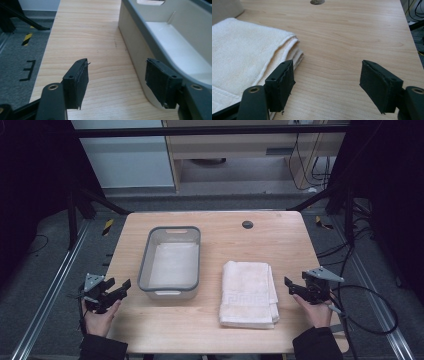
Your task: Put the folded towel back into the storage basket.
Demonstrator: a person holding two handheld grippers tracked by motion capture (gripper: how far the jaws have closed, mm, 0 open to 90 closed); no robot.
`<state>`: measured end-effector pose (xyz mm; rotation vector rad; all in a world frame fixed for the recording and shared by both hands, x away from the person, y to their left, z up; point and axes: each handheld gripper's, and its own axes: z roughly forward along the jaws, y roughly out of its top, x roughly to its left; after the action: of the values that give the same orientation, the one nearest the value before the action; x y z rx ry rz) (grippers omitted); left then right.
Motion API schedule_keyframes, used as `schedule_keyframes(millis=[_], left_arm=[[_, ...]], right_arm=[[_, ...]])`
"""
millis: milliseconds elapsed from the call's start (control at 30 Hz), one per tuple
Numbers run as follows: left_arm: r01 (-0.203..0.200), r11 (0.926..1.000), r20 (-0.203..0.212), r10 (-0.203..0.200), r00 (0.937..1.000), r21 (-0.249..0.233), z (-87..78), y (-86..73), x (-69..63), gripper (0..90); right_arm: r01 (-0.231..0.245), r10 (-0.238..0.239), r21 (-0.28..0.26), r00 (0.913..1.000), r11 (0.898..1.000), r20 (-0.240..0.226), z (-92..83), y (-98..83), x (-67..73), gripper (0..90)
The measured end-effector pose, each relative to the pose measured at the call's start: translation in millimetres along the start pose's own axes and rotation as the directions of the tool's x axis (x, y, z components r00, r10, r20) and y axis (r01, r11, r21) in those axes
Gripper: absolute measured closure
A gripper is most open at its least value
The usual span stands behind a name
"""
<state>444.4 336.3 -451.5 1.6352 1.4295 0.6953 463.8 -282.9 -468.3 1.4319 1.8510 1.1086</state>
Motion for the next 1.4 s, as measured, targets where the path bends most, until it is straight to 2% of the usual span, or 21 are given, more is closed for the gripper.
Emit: schedule_keyframes(millis=[100, 367, 467, 633, 1200, 1400], left_arm=[[-0.003, 1.0, 0.016, 0.003, 0.9999, -0.006, -3.2, 2.7, -2.7, 35.5], [-0.018, 0.9996, 0.043, 0.019, 0.9989, -0.021, -8.7, 8.9, -11.2, 34.4], [-0.008, 0.999, 0.078, 0.011, 0.9969, -0.043, -12.7, 12.5, -17.6, 33.5], [-0.017, 0.9983, 0.112, 0.023, 0.9934, -0.055, -15.2, 16.0, -27.3, 32.9], [-0.063, 0.9958, 0.127, 0.071, 0.9894, -0.067, -11.6, 31.7, -46.9, 33.4], [-0.082, 0.9935, 0.146, 0.092, 0.985, -0.079, -9.6, 40.5, -60.8, 34.3]], right_arm=[[-0.002, 0.002, 0.008, 1.0, 1.0, -0.006, -1.5, 1.6, 0.4, 26.8], [0.011, -0.011, -0.014, 0.9998, 1.0, -0.019, -5.1, 7.5, 3.2, 28.4], [0.01, -0.011, -0.019, 0.9994, 1.0, -0.032, -7.5, 11.3, 4.5, 29.9], [0.01, -0.012, -0.035, 0.999, 0.999, -0.043, -10.7, 16.2, 5.0, 31.9], [0.002, -0.008, -0.071, 0.9959, 0.997, -0.09, -22.1, 41.6, -0.3, 33.5], [0.0, -0.011, -0.094, 0.9932, 0.996, -0.116, -23.6, 55.0, 3.1, 34.0]])
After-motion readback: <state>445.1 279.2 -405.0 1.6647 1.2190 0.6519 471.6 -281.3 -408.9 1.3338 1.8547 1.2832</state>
